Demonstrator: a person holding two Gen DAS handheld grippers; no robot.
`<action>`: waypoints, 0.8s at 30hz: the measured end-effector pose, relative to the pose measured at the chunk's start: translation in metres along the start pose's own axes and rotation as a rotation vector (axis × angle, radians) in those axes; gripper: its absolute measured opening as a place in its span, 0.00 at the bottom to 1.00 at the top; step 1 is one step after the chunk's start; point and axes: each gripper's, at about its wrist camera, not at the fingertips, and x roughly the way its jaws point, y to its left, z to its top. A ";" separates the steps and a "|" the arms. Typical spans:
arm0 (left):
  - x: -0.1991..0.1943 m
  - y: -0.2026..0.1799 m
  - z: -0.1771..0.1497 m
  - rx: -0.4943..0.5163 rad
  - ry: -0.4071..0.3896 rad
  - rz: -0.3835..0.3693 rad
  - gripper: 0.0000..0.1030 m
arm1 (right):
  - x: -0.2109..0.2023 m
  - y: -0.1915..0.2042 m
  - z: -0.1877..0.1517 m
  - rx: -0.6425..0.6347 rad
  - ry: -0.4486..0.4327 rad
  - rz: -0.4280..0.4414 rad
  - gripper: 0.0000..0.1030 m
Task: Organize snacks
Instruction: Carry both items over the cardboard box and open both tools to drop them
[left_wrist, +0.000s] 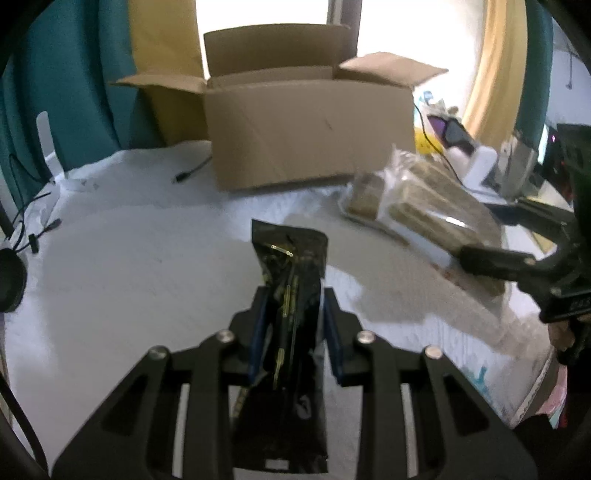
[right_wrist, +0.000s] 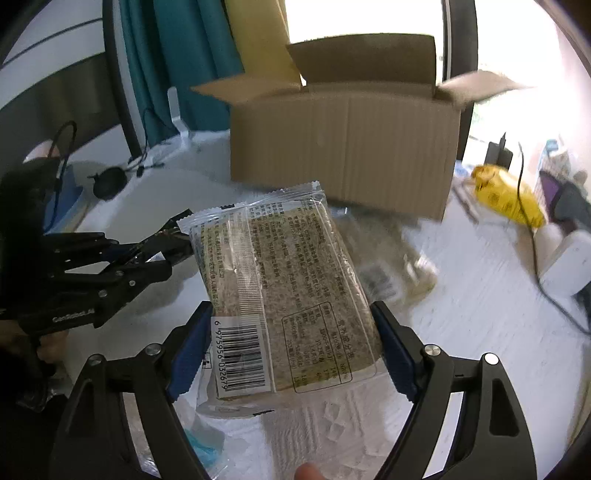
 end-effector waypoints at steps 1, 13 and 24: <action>-0.002 0.002 0.003 -0.005 -0.010 0.003 0.28 | -0.004 0.000 0.004 -0.003 -0.010 -0.002 0.83; -0.017 0.017 0.044 -0.011 -0.104 0.022 0.28 | -0.024 -0.015 0.045 0.001 -0.100 -0.084 0.83; -0.019 0.033 0.095 -0.003 -0.192 0.034 0.28 | -0.033 -0.035 0.085 0.043 -0.177 -0.155 0.83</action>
